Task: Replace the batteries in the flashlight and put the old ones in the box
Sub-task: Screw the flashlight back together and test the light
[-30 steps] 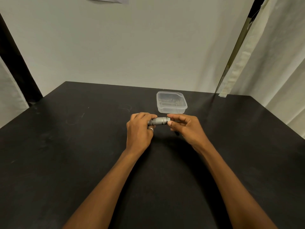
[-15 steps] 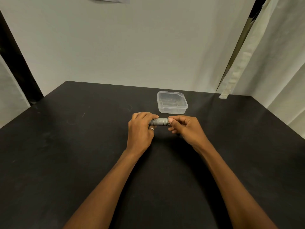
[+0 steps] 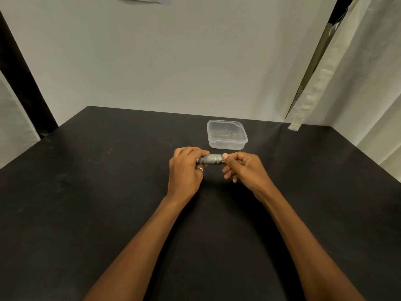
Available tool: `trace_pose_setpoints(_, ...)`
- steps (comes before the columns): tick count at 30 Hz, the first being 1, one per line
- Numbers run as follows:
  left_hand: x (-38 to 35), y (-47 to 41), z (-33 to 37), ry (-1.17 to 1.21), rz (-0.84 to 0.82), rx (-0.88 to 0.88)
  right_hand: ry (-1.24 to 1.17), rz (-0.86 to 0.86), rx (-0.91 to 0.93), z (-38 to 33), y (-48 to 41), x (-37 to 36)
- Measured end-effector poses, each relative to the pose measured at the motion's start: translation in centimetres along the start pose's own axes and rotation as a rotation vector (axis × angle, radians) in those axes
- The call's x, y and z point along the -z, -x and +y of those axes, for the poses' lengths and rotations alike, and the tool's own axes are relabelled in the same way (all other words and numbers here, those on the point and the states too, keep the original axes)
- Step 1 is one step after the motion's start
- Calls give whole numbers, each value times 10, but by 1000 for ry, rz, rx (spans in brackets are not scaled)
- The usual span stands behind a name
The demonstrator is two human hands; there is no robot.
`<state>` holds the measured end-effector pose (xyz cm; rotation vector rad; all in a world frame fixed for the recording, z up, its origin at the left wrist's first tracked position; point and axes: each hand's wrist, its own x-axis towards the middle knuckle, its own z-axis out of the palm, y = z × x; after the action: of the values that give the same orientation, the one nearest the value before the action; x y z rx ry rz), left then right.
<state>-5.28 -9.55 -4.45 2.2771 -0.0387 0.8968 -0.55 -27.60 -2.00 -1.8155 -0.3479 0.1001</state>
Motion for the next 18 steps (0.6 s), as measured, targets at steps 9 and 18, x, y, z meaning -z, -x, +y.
trace_pose_setpoints(9,-2,0,-1,22,-14,-10,169,85,37,1,3,0)
trace_pose_setpoints(18,-3,-1,-1,47,-20,-52,159,85,-15,2,2,0)
